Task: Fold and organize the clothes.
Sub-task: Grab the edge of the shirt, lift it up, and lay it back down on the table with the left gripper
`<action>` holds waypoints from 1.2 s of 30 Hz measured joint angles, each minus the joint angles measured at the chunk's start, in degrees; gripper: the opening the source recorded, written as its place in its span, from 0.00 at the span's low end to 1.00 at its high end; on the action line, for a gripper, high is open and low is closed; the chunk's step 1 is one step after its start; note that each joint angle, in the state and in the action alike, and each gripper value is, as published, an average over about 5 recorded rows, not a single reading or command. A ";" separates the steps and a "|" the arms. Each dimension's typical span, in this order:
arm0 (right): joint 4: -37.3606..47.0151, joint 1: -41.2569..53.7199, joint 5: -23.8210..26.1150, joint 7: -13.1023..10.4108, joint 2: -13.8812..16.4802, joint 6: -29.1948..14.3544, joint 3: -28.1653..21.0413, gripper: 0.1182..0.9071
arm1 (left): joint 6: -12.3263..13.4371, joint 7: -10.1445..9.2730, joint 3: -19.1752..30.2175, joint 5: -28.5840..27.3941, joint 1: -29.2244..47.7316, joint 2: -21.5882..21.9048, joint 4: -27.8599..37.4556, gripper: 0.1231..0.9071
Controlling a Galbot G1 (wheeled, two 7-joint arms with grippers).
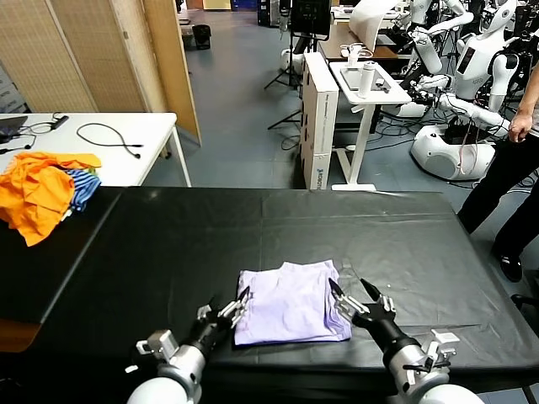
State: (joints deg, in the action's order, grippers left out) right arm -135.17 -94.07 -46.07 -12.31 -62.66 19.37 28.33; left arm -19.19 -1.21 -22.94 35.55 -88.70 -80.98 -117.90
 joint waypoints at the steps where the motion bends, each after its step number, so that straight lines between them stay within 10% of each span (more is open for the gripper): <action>1: 0.02 0.05 -0.01 0.01 -0.01 0.00 0.00 1.00 | 0.25 0.19 0.01 -0.09 -0.20 -0.12 0.13 1.00; 21: 0.28 0.39 -0.12 0.22 0.03 0.00 -0.20 1.00 | 1.88 1.86 1.32 -1.33 -2.08 -2.77 1.33 0.98; 36: 0.60 0.48 0.17 0.33 0.00 -0.15 -0.28 1.00 | 0.20 1.20 1.16 4.11 -1.62 -3.03 1.74 0.10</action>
State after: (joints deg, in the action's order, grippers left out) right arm -134.58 -93.59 -45.90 -11.98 -62.66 19.22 28.05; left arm -18.99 -0.01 -21.79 39.66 -90.32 -84.01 -116.16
